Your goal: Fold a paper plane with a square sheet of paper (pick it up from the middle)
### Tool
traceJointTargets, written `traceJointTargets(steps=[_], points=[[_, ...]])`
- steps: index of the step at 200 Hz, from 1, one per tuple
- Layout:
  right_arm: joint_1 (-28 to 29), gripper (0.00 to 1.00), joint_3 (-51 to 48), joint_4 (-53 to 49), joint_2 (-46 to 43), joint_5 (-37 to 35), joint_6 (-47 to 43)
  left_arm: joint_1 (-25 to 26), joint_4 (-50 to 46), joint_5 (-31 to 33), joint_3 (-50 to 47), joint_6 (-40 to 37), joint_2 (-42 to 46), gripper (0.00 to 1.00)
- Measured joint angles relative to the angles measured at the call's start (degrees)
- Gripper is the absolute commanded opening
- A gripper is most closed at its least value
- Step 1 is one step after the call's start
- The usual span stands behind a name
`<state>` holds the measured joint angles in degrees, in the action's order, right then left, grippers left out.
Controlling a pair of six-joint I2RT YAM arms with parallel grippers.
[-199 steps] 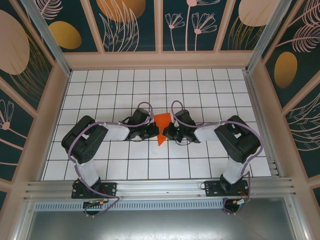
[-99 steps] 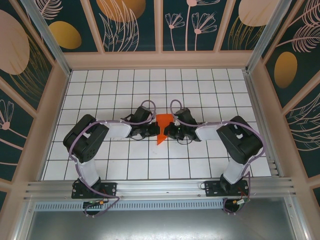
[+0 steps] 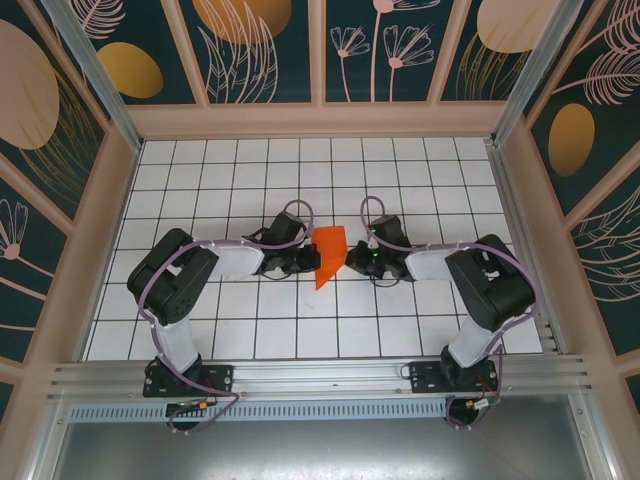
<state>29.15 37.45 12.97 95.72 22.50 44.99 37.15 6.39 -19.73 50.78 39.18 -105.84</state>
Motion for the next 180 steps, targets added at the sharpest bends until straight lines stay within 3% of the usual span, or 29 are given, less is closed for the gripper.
traceJointTargets(steps=[42, 113, 180], points=[[-0.1, 0.00, 1.1, -2.1, -4.7, -1.5, -1.2, 0.1, -1.2, 0.3, 0.9, -1.2, -0.2, 0.00], [5.1, 0.00, 6.4, -2.0, 3.3, 1.8, -2.5, 0.2, -4.3, 0.7, 3.3, -6.3, -1.0, 0.00], [-0.6, 0.00, 3.0, 0.7, 4.3, 4.5, -2.3, 0.3, -4.6, 1.0, 3.6, -6.7, -1.3, 0.00]])
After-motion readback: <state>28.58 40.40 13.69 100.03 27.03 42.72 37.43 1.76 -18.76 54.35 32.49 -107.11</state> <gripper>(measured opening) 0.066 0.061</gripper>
